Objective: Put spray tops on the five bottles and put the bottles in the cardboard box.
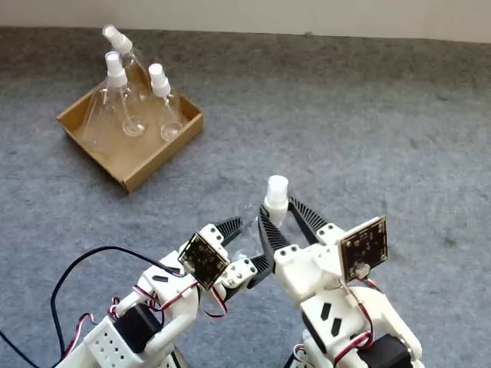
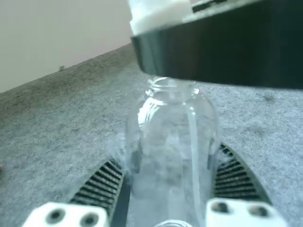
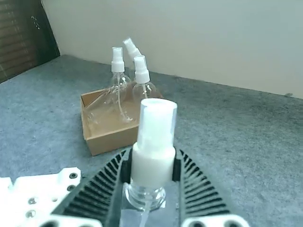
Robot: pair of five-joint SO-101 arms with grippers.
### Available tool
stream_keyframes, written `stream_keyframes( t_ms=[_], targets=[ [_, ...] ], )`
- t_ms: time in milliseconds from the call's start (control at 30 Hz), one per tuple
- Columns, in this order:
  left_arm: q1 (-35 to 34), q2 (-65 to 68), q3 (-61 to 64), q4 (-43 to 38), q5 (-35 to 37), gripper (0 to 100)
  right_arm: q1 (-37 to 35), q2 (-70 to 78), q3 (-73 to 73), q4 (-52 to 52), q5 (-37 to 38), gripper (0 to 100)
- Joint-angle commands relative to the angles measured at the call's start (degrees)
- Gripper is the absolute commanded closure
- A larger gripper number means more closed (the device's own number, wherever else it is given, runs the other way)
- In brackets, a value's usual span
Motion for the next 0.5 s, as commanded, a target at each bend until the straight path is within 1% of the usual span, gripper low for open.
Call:
stream_keyframes(
  t_ms=[0, 200, 367, 467],
  targets=[
    [-0.8, -1.0, -1.5, -1.7, 0.5, 96, -0.1, -0.2, -1.1, 2.9, 0.6, 82.3],
    [-1.1, -1.0, -1.4, -1.7, 0.3, 96, -0.1, -0.3, -1.3, 3.6, 0.7, 81.5],
    [-6.1, -1.0, -1.4, -1.8, 0.5, 96, 0.1, 0.0, -6.9, 4.1, 0.7, 81.5],
    [-7.3, -1.0, -1.4, -1.8, 0.5, 96, 0.1, 0.4, -12.3, 5.5, 0.7, 81.5]
  ],
)
